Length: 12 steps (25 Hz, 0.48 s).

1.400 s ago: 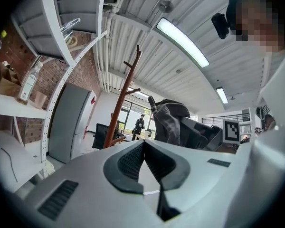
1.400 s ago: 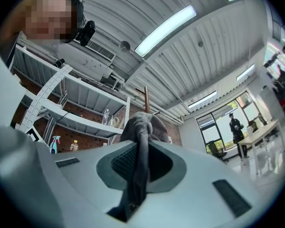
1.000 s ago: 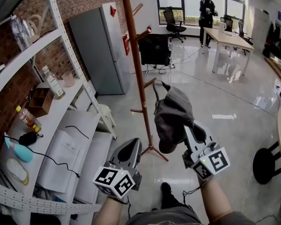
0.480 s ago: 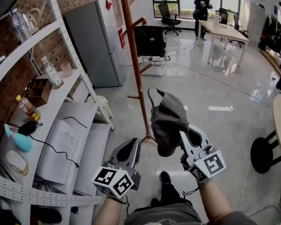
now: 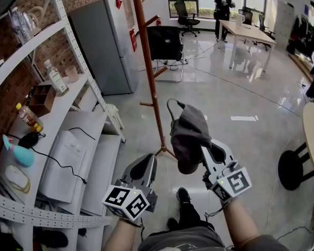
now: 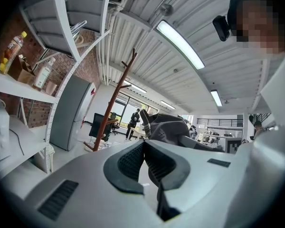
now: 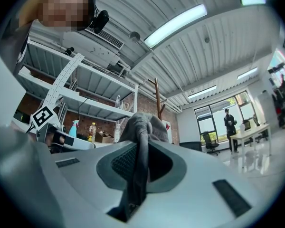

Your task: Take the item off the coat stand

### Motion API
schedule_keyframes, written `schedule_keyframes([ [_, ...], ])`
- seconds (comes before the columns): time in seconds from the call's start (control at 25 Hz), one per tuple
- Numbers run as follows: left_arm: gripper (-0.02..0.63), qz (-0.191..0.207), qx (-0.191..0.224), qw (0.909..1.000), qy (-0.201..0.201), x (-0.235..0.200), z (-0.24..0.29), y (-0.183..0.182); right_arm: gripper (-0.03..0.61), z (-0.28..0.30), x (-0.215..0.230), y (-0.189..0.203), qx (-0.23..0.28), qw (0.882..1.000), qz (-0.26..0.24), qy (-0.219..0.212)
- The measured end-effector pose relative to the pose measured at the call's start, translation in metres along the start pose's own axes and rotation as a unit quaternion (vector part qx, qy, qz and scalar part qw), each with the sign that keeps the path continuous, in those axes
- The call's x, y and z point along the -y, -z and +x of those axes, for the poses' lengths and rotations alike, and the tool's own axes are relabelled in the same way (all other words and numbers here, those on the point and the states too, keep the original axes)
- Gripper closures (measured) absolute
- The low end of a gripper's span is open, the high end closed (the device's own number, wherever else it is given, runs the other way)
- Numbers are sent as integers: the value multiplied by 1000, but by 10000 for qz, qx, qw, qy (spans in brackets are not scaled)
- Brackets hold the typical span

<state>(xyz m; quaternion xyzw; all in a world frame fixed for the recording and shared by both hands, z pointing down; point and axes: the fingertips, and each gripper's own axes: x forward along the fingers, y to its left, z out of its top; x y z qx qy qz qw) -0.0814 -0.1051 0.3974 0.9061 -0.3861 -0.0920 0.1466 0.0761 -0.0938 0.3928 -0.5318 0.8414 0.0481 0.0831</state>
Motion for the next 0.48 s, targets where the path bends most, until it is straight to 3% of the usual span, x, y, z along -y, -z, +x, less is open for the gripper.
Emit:
schedule_keyframes([
  [0.48, 606, -65, -19, 10000, -62, -15, 7, -1, 549, 21, -1, 3, -10, 10000, -98, -9],
])
